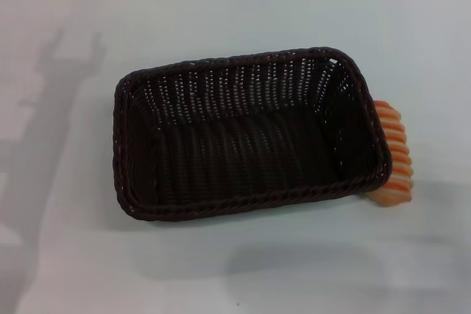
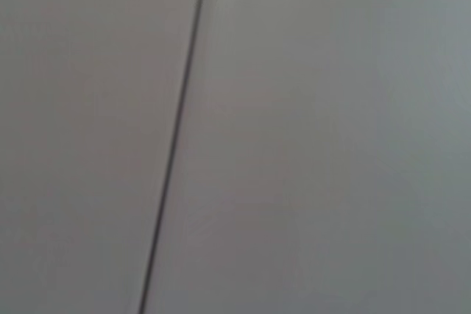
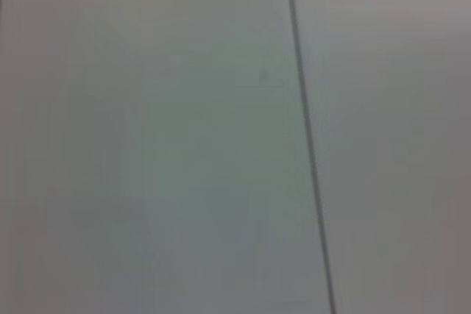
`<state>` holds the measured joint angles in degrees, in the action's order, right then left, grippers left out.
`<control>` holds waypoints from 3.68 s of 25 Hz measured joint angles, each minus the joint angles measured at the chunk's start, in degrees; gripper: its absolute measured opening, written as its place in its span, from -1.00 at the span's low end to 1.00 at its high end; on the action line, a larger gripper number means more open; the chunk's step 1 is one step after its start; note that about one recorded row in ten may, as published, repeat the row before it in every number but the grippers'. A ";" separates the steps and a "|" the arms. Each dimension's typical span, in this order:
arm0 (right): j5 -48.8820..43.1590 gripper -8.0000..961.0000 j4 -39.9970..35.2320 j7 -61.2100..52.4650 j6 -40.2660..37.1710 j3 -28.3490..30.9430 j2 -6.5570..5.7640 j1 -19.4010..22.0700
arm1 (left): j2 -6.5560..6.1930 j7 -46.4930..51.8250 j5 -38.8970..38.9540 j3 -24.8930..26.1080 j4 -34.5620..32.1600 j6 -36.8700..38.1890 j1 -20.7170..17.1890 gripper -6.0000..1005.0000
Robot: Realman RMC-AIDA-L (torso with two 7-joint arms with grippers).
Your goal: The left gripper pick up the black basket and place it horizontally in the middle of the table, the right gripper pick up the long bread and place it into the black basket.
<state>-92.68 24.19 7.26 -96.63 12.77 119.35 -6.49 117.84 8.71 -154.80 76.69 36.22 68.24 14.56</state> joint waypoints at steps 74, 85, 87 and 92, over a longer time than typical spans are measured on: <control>-21.90 0.19 3.81 -9.49 17.56 -8.28 -0.21 -21.09 | 0.64 0.64 -0.49 1.71 -18.22 1.19 4.74 0.37; -21.24 0.66 3.09 -5.93 2.35 7.98 -0.31 -6.32 | 0.63 0.33 -0.34 1.86 -18.37 1.20 4.03 0.37; -21.19 0.66 3.00 -6.01 0.08 13.95 -0.16 -1.85 | 0.62 0.29 -0.28 1.84 -18.51 1.20 3.97 0.37; -16.94 0.66 2.31 -6.15 -2.12 22.79 0.17 6.07 | 0.63 0.27 -0.21 2.24 -19.45 1.19 3.47 0.37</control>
<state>-109.62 26.50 1.12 -98.75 35.56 119.51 -0.42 118.47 8.97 -155.01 78.94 16.77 69.43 18.02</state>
